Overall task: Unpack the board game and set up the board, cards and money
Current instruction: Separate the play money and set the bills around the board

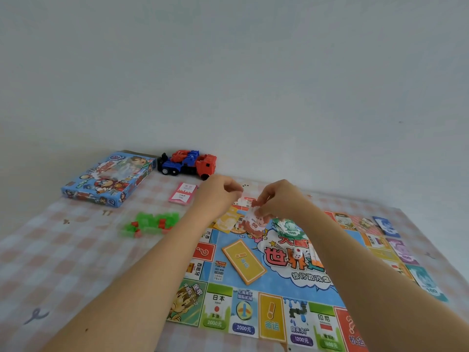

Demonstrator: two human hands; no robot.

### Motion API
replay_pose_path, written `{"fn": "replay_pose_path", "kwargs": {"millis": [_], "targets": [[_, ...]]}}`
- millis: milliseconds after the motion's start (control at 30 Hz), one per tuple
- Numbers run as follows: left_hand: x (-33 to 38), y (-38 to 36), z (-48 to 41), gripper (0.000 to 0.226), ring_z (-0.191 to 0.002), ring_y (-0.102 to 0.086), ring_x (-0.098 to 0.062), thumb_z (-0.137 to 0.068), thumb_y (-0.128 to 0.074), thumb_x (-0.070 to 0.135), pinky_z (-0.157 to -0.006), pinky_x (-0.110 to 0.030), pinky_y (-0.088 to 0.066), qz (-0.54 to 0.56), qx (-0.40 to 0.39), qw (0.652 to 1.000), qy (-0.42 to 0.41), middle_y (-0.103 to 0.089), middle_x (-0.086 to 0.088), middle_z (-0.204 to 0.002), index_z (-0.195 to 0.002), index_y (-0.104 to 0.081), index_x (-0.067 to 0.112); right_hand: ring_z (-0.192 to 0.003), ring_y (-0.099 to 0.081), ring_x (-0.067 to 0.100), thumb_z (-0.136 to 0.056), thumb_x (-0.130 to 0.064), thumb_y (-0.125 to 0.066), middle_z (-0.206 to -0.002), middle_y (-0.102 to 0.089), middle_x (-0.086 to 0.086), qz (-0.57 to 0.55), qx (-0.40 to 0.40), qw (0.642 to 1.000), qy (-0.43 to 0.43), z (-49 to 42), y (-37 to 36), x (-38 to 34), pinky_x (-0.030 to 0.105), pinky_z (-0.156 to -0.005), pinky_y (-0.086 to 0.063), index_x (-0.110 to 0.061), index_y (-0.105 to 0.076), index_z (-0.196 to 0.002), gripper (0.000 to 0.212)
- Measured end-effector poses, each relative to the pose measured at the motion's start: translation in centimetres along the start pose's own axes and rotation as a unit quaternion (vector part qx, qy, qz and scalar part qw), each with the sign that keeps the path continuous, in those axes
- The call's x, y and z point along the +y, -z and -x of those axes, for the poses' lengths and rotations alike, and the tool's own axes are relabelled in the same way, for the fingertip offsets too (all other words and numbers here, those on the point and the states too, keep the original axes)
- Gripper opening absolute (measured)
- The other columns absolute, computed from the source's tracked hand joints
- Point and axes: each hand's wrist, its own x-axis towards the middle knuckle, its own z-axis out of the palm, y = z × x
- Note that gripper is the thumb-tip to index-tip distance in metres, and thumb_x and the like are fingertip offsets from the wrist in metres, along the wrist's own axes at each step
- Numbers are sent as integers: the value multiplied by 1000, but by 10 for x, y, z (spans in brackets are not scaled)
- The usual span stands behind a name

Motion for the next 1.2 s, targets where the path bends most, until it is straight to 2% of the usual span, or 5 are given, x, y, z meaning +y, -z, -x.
{"fn": "replay_pose_path", "kwargs": {"millis": [333,833,967,1100,1200], "targets": [[37,-23,29,19,-58,-66,-5,-88,-64,36,-44,-14,-41,87,-112,990,-16,-71,5,-88,-98,-68,20,-49,-64,10,-72,-2,-79,-67,-70,9,-275,143,951,-19,56,14,40,11,-36,-37,-5,-66,-77,14],[82,-53,95,16,-73,-63,-7,-81,-71,16,-66,-21,-50,-82,-180,974,-108,-71,3,-88,-96,-73,19,-46,-55,11,-83,-42,-68,-62,-67,5,-164,146,974,-58,132,9,93,19,-47,-48,-5,-71,-78,38],[83,-61,104,16,-77,-64,-8,-82,-71,20,-73,-26,-55,-92,-211,967,-105,-70,4,-90,-98,-73,17,-62,-66,19,-87,-35,-66,-71,-72,7,-147,135,976,-87,136,-2,103,34,-72,-60,-11,-73,-84,25],[84,-60,105,11,-64,-67,-5,-88,-65,25,-61,-20,-55,-28,-181,981,-69,-72,3,-76,-90,-71,15,-53,-63,10,-87,-28,-67,-74,-71,4,-171,133,973,-82,139,1,101,22,-58,-56,-12,-72,-87,17],[84,-59,105,9,-63,-69,-8,-89,-65,19,-58,-20,-55,-13,-189,981,-51,-72,0,-75,-89,-70,12,-60,-68,13,-84,-25,-70,-74,-72,5,-190,125,971,-76,139,0,100,28,-68,-60,-12,-72,-83,13]]}}
